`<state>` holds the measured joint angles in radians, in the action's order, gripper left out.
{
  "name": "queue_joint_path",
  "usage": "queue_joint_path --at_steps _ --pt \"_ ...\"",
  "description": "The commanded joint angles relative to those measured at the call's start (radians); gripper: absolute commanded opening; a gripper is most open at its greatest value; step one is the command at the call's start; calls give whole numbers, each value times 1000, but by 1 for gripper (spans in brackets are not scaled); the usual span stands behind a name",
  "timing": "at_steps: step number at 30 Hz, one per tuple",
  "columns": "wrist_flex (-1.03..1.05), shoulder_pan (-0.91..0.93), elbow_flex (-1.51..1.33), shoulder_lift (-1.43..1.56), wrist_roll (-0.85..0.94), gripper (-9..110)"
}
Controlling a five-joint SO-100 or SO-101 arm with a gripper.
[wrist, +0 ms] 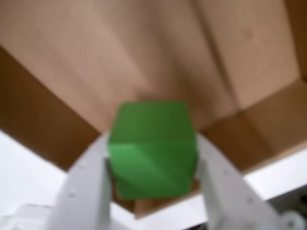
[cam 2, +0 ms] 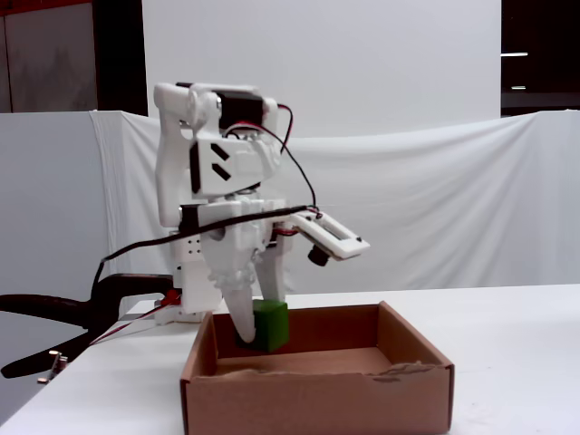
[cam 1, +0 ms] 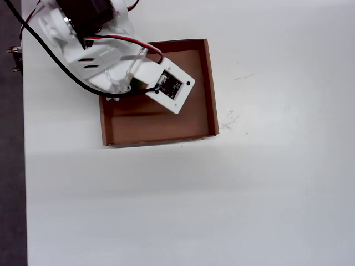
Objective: Grasp a green cube and put it in a box.
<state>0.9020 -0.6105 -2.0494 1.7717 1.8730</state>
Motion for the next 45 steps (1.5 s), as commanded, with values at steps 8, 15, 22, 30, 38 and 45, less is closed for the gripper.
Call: queue_joint_path --at_steps 8,15,22,30,38,45 --pt "-92 -8 -25 6 -2 12" --pt "-126 -9 -58 12 -2 13" --pt "-196 -15 -115 21 -5 13" --pt "-92 -31 -103 52 -17 13" --pt "-101 -31 -118 58 -17 13" --pt "-155 -18 -146 58 -17 15"
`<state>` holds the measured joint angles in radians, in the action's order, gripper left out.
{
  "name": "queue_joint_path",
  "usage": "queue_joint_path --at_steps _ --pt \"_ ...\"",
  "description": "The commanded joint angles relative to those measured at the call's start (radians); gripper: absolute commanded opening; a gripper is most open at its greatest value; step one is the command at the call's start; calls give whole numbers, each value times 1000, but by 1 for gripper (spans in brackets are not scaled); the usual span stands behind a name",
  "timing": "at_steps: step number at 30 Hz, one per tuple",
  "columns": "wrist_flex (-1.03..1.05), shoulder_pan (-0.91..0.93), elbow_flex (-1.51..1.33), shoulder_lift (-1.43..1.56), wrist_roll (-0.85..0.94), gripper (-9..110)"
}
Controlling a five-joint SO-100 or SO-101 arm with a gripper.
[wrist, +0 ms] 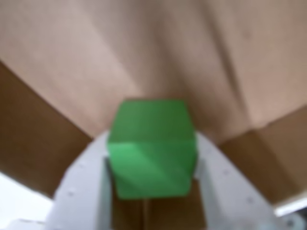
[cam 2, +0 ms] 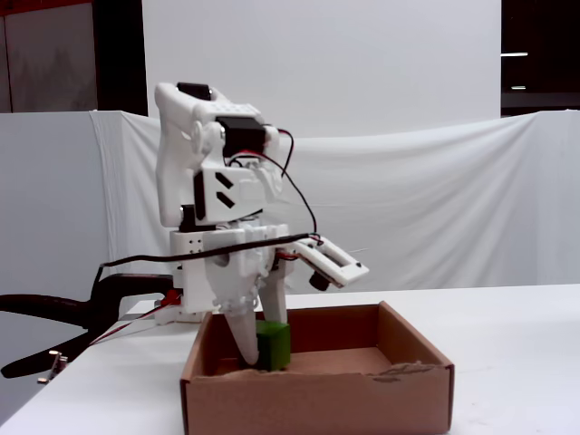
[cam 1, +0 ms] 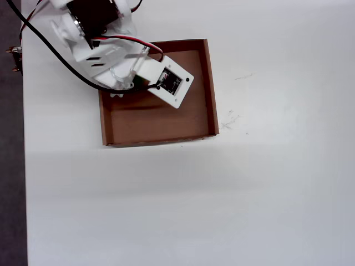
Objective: Grasp a green cube and put it in a box.
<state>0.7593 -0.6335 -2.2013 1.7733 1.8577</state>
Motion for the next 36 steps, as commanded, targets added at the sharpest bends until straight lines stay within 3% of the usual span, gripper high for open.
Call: queue_joint_path --at_steps 1,19,28,36 --pt "-12 6 6 57 -2 15" --pt "34 64 21 184 -3 24" --pt "357 299 115 476 -75 25" --pt "365 537 -239 801 -285 25"
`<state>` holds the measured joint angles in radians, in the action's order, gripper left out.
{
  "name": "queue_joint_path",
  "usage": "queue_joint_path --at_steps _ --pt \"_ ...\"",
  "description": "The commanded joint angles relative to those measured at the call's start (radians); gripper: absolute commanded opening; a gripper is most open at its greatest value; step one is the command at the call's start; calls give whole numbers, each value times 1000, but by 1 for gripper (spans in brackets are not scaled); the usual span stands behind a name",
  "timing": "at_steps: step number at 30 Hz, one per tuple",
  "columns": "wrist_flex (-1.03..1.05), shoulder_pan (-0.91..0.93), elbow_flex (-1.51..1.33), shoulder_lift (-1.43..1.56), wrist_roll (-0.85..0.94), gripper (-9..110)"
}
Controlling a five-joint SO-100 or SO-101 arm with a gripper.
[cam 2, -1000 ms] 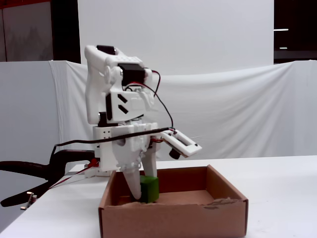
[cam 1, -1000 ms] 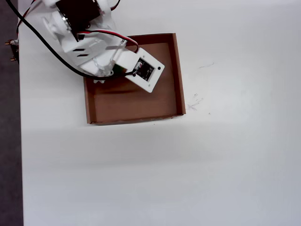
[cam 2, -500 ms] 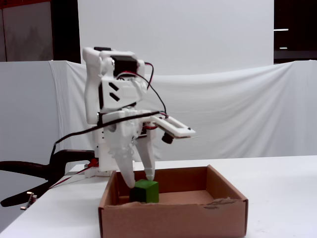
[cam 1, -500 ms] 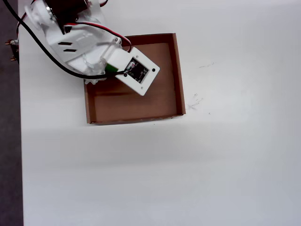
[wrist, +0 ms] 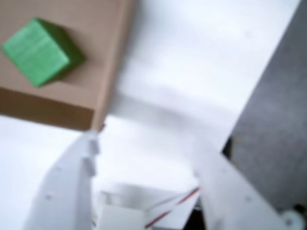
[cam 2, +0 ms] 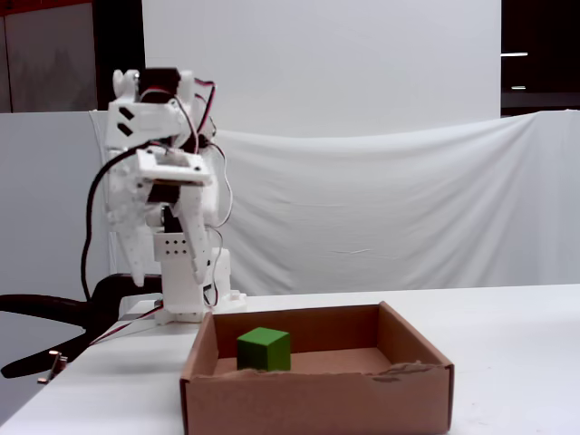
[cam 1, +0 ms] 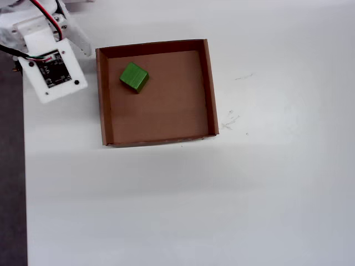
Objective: Grasp a green cube and put it in a box.
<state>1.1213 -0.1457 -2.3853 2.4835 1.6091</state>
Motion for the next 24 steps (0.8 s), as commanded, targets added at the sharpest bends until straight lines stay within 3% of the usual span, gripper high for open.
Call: queue_joint_path --at_steps 1,10,14,24 --pt "12 74 -100 127 -43 25" --pt "81 196 -446 495 -129 25" --pt "107 225 -495 617 -258 25" --pt "114 265 -588 701 -383 25"
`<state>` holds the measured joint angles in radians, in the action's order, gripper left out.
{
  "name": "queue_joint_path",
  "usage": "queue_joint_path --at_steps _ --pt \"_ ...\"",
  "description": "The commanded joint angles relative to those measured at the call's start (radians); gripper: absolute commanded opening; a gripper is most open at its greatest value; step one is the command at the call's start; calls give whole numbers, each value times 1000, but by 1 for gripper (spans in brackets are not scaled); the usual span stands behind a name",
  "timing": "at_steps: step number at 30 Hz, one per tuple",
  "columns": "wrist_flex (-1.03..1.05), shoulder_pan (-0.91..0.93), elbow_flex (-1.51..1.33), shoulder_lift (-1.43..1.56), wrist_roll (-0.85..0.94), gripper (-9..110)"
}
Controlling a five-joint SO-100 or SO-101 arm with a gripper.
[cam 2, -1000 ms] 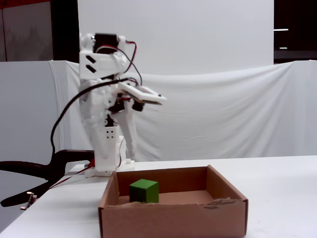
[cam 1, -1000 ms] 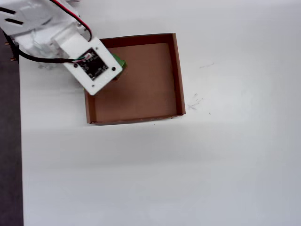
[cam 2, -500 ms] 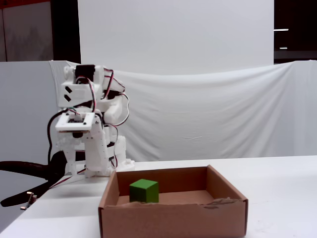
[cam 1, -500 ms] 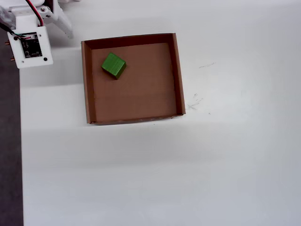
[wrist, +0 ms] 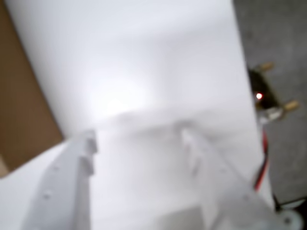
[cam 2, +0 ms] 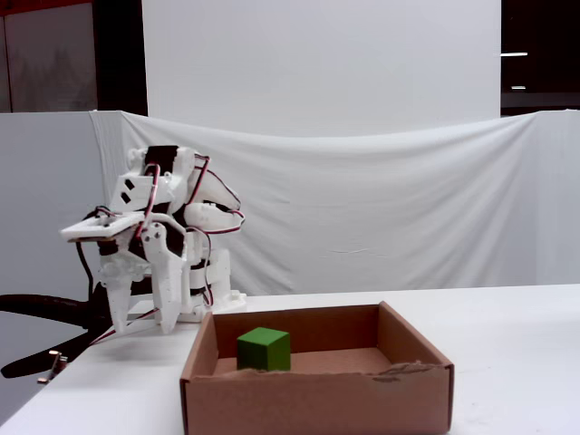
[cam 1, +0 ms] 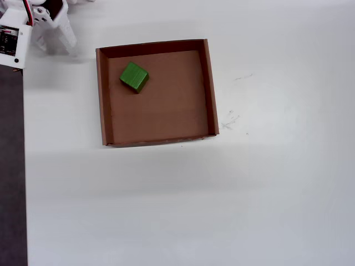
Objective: Grasp a green cube and put it in a box.
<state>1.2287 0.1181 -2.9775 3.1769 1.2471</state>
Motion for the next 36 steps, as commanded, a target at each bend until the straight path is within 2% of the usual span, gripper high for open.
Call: queue_joint_path --at_steps 1,9,36 --pt "9 -3 5 8 -32 25" --pt "14 -66 5 8 -75 25" --pt "17 -66 5 8 -89 25"
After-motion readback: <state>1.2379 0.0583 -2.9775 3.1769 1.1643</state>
